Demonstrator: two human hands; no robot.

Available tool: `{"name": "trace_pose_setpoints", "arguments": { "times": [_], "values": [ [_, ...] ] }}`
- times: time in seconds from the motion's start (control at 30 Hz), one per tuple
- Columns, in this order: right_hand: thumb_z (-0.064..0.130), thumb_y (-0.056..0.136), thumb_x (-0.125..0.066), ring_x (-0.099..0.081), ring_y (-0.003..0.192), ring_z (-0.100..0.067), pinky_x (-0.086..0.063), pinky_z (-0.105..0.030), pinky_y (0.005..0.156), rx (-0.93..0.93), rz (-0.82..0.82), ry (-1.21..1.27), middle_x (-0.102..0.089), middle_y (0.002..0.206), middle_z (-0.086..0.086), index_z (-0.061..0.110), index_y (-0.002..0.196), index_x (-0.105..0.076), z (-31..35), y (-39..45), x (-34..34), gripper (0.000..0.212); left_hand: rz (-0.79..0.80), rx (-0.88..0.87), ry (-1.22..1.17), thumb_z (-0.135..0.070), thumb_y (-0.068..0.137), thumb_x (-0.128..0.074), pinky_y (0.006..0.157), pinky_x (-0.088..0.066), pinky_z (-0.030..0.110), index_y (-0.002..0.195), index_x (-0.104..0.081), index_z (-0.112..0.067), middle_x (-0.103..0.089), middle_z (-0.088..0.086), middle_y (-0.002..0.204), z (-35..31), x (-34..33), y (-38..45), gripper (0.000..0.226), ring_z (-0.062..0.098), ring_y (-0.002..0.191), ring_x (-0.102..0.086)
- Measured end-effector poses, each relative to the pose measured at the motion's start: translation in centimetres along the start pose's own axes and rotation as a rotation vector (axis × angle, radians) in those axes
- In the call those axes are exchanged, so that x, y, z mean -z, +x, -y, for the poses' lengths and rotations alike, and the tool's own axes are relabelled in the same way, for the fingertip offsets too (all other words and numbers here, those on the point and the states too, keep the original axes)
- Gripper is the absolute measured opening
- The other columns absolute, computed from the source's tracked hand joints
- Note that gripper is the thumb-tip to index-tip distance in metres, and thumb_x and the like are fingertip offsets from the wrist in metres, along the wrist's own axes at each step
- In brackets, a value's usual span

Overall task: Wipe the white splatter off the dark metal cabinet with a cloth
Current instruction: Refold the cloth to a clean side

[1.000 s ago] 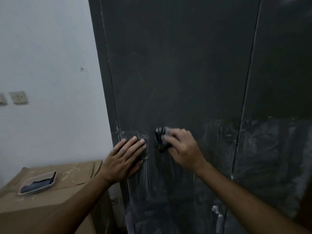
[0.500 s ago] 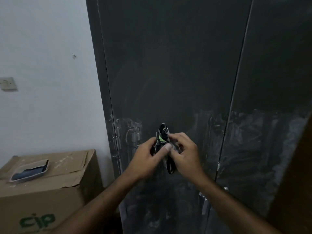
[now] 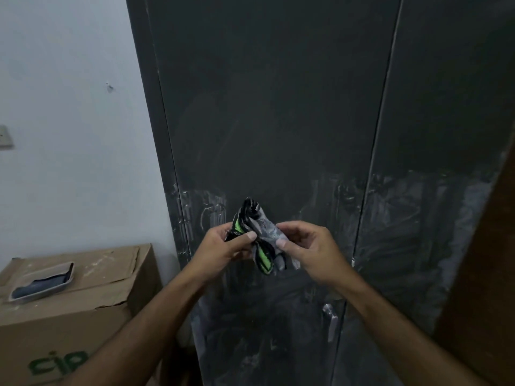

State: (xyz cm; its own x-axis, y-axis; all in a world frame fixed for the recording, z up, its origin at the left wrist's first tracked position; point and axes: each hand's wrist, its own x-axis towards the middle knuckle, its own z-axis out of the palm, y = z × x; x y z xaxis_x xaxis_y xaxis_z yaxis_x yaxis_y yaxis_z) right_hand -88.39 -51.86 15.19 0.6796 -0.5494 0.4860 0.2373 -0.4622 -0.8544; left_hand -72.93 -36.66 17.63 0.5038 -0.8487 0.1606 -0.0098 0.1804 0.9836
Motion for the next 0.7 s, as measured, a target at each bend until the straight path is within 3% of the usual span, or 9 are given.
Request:
{"name": "trace_pose_setpoints", "arguments": {
  "times": [0.13, 0.2, 0.3, 0.37, 0.47, 0.57, 0.7],
  "values": [
    [-0.003, 0.097, -0.064, -0.069, 0.073, -0.002, -0.053, -0.016, 0.063, -0.111, -0.12, 0.152, -0.077, 0.08, 0.006, 0.006, 0.102, -0.074, 0.8, 0.2, 0.5, 0.015, -0.038, 0.045, -0.03, 0.009, 0.096, -0.059, 0.082, -0.059, 0.036, 0.112, -0.068, -0.004, -0.074, 0.016, 0.102, 0.1, 0.6, 0.3, 0.022, 0.026, 0.091, -0.069],
    [-0.002, 0.101, -0.058, -0.069, 0.074, -0.004, -0.055, -0.02, 0.064, -0.161, -0.156, 0.177, -0.076, 0.082, 0.005, 0.011, 0.103, -0.071, 1.1, 0.3, 0.5, 0.018, -0.053, 0.068, -0.034, 0.012, 0.094, -0.054, 0.075, -0.058, 0.032, 0.106, -0.066, -0.003, -0.072, 0.012, 0.092, -0.1, 0.8, 0.3, 0.023, 0.024, 0.084, -0.068],
    [0.006, 0.107, -0.05, -0.069, 0.084, -0.018, -0.057, -0.036, 0.071, -0.272, -0.237, 0.256, -0.074, 0.1, -0.012, 0.015, 0.108, -0.068, 1.2, 0.7, 0.3, 0.02, -0.058, 0.093, -0.087, 0.008, 0.095, -0.051, 0.061, -0.056, 0.026, 0.094, -0.062, -0.003, -0.065, 0.01, 0.081, -0.8, 0.6, 0.2, 0.016, 0.019, 0.07, -0.065],
    [0.016, 0.108, -0.05, -0.068, 0.081, -0.019, -0.056, -0.036, 0.07, -0.343, -0.213, 0.367, -0.072, 0.102, -0.015, 0.015, 0.112, -0.068, 1.8, 0.7, 0.2, 0.018, -0.056, 0.115, -0.115, -0.002, 0.1, -0.055, 0.061, -0.059, 0.027, 0.093, -0.065, -0.003, -0.071, 0.013, 0.084, -1.2, 0.3, 0.1, 0.012, 0.02, 0.072, -0.069],
    [0.028, 0.102, -0.062, -0.073, 0.08, -0.009, -0.057, -0.031, 0.075, -0.382, -0.038, 0.385, -0.075, 0.096, 0.007, 0.02, 0.116, -0.065, 2.3, -0.1, -0.1, 0.016, -0.018, 0.144, -0.135, -0.021, 0.104, -0.058, 0.069, -0.062, 0.034, 0.11, -0.07, 0.002, -0.075, 0.023, 0.101, -1.4, 0.3, 0.2, 0.027, 0.03, 0.088, -0.074],
    [0.008, 0.096, -0.07, -0.076, 0.085, -0.005, -0.058, -0.021, 0.067, -0.318, -0.054, 0.294, -0.078, 0.094, 0.006, 0.014, 0.126, -0.06, 1.8, -0.4, -0.4, 0.032, 0.011, 0.158, -0.117, -0.024, 0.105, -0.058, 0.072, -0.062, 0.034, 0.106, -0.071, -0.003, -0.075, 0.019, 0.099, -1.7, 0.8, 0.2, 0.025, 0.028, 0.088, -0.073],
    [0.004, 0.097, -0.067, -0.077, 0.09, -0.011, -0.058, -0.02, 0.067, -0.307, -0.127, 0.284, -0.08, 0.1, 0.001, 0.01, 0.123, -0.064, 2.1, 0.1, 0.3, 0.027, 0.018, 0.162, -0.085, -0.014, 0.104, -0.058, 0.063, -0.059, 0.025, 0.098, -0.071, -0.006, -0.074, 0.012, 0.091, -1.8, 1.5, 0.0, 0.017, 0.017, 0.076, -0.072]
  ]
}}
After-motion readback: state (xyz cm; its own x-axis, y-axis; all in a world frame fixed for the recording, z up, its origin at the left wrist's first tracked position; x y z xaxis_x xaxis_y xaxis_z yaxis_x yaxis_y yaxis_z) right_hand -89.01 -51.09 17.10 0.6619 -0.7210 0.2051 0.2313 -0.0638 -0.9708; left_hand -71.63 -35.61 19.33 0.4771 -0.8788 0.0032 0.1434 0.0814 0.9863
